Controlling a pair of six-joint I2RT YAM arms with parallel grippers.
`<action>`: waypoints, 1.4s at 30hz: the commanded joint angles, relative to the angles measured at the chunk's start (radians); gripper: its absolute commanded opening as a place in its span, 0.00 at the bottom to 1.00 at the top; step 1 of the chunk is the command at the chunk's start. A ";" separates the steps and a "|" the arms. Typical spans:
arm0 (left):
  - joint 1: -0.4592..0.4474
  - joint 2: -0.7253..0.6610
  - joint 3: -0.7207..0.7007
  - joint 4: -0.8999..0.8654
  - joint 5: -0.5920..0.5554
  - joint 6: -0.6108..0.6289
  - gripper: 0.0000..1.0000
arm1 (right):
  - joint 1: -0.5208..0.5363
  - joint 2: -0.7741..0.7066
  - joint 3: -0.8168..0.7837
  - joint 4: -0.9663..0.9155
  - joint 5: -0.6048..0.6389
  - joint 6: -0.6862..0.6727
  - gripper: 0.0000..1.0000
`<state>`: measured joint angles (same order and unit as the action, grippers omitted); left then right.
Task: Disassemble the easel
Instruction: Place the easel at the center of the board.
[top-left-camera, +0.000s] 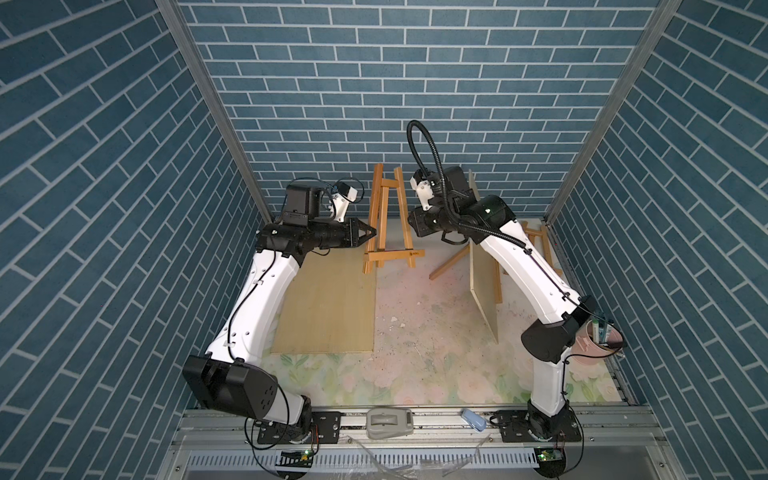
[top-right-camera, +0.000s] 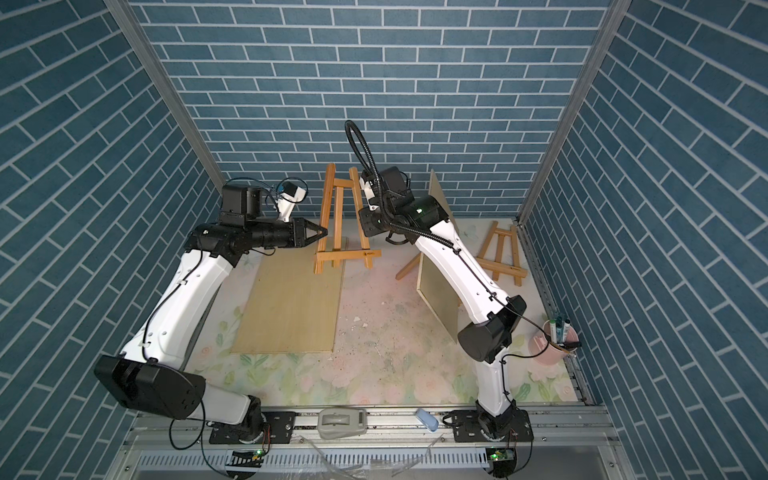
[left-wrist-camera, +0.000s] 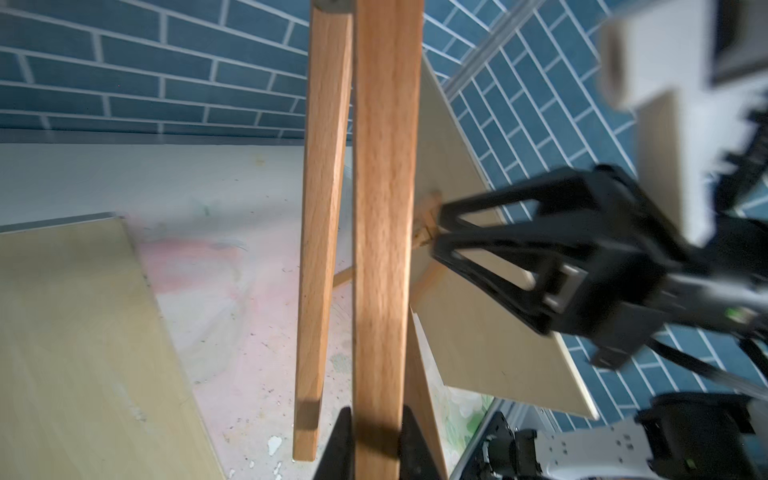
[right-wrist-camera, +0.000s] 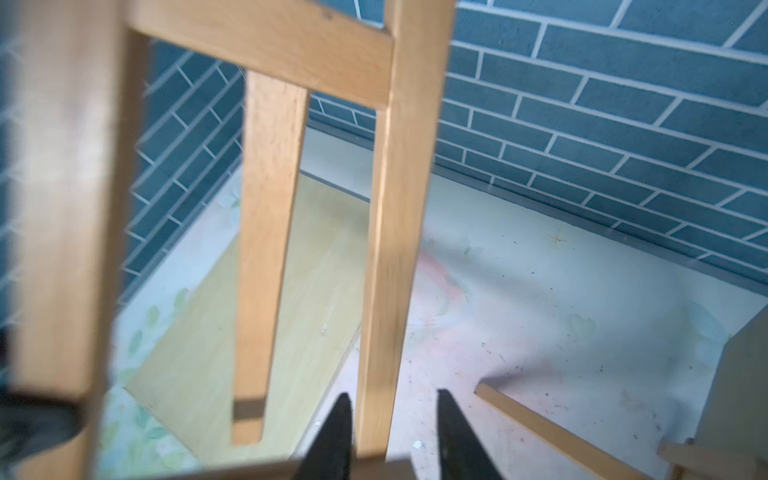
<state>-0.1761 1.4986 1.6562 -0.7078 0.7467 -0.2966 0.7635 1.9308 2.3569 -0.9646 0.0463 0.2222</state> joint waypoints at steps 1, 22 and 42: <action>0.021 0.056 0.053 0.101 0.030 -0.041 0.00 | 0.002 -0.099 -0.010 0.010 0.030 -0.032 0.46; 0.020 0.550 0.289 0.234 0.153 -0.034 0.00 | -0.035 -0.314 -0.197 0.026 0.181 -0.026 0.46; -0.048 1.055 0.720 0.230 0.260 -0.136 0.00 | -0.057 -0.316 -0.205 -0.032 0.255 -0.008 0.47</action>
<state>-0.2157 2.5229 2.3283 -0.4545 0.9310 -0.4160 0.7124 1.6337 2.1475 -0.9672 0.2699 0.1947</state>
